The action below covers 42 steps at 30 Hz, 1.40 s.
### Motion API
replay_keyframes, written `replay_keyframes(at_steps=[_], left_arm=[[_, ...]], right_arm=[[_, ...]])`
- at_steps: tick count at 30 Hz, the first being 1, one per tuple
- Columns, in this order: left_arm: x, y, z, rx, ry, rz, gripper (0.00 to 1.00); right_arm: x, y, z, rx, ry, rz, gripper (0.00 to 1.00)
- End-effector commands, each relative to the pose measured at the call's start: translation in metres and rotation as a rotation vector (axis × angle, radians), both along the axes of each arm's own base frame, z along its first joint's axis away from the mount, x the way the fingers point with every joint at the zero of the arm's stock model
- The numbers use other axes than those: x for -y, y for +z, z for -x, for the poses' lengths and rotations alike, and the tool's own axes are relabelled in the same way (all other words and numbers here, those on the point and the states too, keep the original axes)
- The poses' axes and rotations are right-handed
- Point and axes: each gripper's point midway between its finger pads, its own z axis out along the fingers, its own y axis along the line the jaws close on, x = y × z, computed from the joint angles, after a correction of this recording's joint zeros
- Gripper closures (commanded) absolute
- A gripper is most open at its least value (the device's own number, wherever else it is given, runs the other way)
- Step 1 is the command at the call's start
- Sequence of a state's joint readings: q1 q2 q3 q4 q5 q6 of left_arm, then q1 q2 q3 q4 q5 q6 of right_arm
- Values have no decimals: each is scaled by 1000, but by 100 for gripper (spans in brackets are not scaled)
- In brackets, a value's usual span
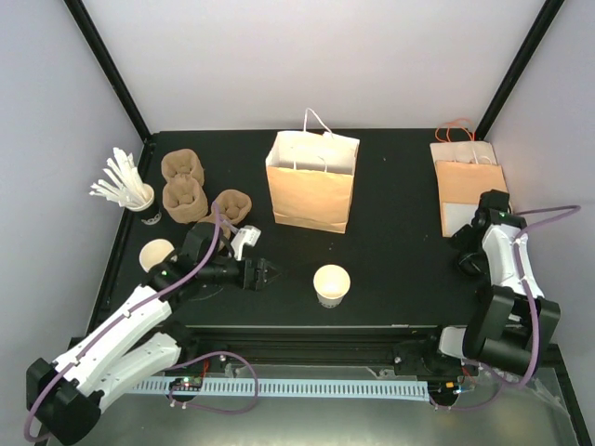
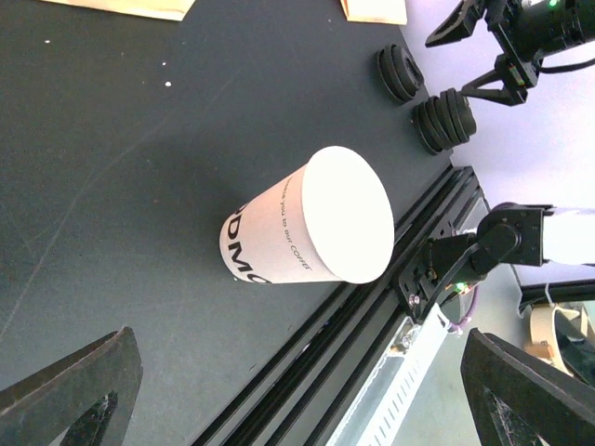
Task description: Pack the takeout coffee
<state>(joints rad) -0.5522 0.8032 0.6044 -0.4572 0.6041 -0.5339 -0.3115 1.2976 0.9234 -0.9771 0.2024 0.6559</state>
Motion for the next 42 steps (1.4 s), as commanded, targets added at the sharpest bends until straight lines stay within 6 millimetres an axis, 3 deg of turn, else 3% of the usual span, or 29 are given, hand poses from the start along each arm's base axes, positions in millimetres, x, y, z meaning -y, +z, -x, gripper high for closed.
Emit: replay_keyframes(at_steps=[1, 9, 16, 28, 35, 40, 42], left_arm=[[2, 15, 8, 12, -34, 19, 3], [4, 13, 9, 1, -36, 35, 3], [4, 17, 10, 8, -46, 30, 3], [5, 18, 7, 8, -34, 33, 3], [4, 18, 7, 10, -33, 23, 3], [4, 18, 6, 7, -30, 19, 3], [4, 18, 6, 8, -31, 18, 3]], right_arm=[[9, -10, -10, 60, -61, -41, 0], [16, -24, -32, 103, -41, -113, 0], [31, -42, -31, 108, -93, -163, 1], [26, -46, -39, 158, -71, -215, 15], [25, -47, -33, 142, -87, -217, 24], [26, -57, -26, 84, -107, -221, 23], [26, -58, -26, 82, -105, -224, 17]])
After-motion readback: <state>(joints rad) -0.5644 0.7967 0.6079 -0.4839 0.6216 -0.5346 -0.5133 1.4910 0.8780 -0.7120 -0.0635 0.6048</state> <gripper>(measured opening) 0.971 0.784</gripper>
